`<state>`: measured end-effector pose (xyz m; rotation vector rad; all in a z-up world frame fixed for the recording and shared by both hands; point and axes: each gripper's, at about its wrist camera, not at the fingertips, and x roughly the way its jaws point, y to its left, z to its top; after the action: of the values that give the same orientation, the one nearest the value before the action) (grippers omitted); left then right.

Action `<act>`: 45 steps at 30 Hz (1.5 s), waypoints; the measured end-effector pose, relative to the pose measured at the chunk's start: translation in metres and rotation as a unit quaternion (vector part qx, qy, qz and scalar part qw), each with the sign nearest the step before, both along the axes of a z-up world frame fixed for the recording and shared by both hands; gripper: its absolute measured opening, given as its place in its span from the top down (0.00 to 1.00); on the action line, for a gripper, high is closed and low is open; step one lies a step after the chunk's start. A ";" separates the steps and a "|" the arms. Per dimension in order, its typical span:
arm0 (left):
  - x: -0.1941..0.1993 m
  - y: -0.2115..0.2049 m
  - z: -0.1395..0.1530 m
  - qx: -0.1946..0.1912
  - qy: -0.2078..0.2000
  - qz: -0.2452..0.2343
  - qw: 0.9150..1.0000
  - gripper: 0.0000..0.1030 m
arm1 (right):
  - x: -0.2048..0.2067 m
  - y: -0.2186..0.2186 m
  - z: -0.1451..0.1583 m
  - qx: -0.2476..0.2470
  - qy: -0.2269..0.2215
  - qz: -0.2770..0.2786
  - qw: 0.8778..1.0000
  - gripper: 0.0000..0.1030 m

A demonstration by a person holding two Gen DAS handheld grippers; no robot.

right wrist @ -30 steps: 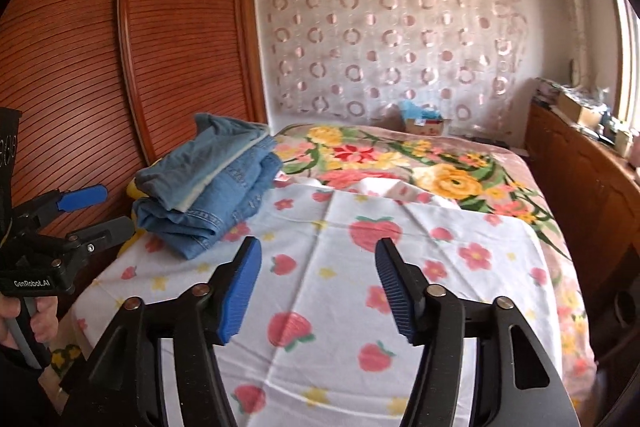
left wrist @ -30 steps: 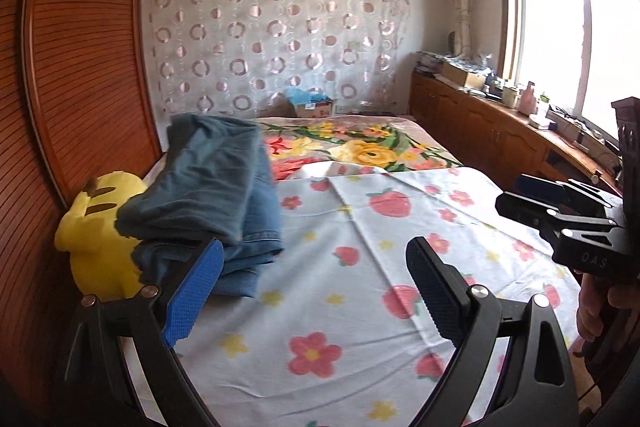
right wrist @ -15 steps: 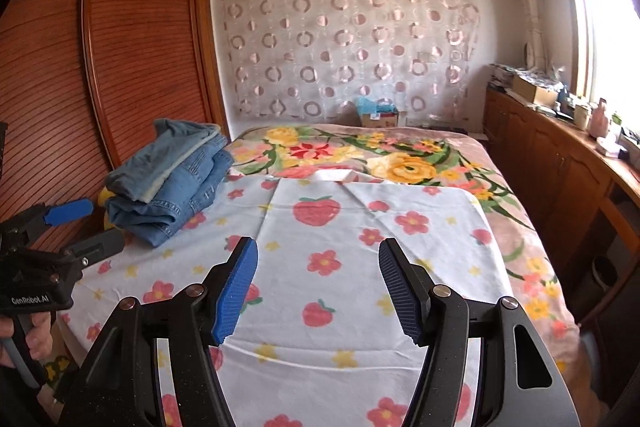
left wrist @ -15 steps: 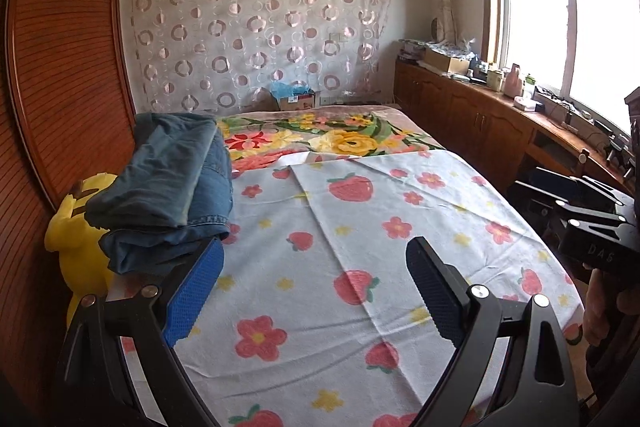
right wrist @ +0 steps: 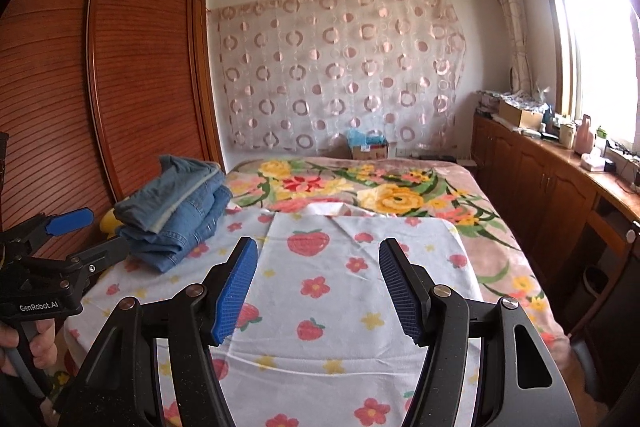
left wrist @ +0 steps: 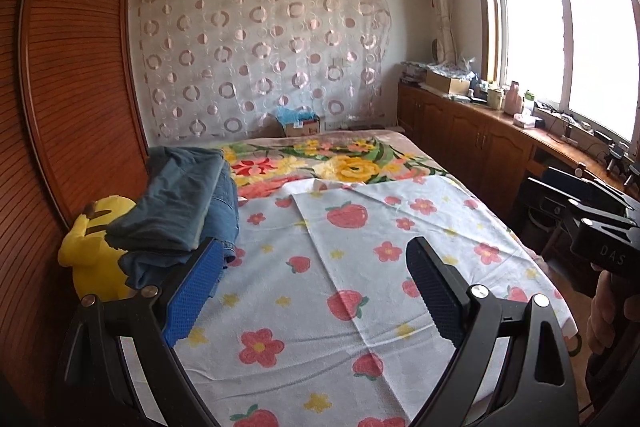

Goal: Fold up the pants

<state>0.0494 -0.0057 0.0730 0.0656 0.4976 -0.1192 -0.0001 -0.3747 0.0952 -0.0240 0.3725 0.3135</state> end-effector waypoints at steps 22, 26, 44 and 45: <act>-0.010 0.001 0.003 -0.003 -0.010 0.010 1.000 0.09 | 0.000 -0.015 -0.011 0.003 -0.003 -0.002 1.000 0.37; -0.009 0.002 0.003 -0.003 -0.010 0.010 1.000 0.09 | -0.003 -0.016 -0.009 0.002 -0.005 -0.002 1.000 0.37; -0.010 0.001 0.003 -0.003 -0.010 0.010 1.000 0.09 | -0.002 -0.016 -0.012 0.003 -0.007 0.001 1.000 0.37; -0.010 0.001 0.003 -0.003 -0.010 0.010 1.000 0.09 | -0.002 -0.016 -0.012 0.003 -0.007 0.001 1.000 0.37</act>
<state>0.0396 -0.0047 0.0760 0.0555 0.4773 -0.1009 -0.0022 -0.3908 0.0833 -0.0215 0.3574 0.3152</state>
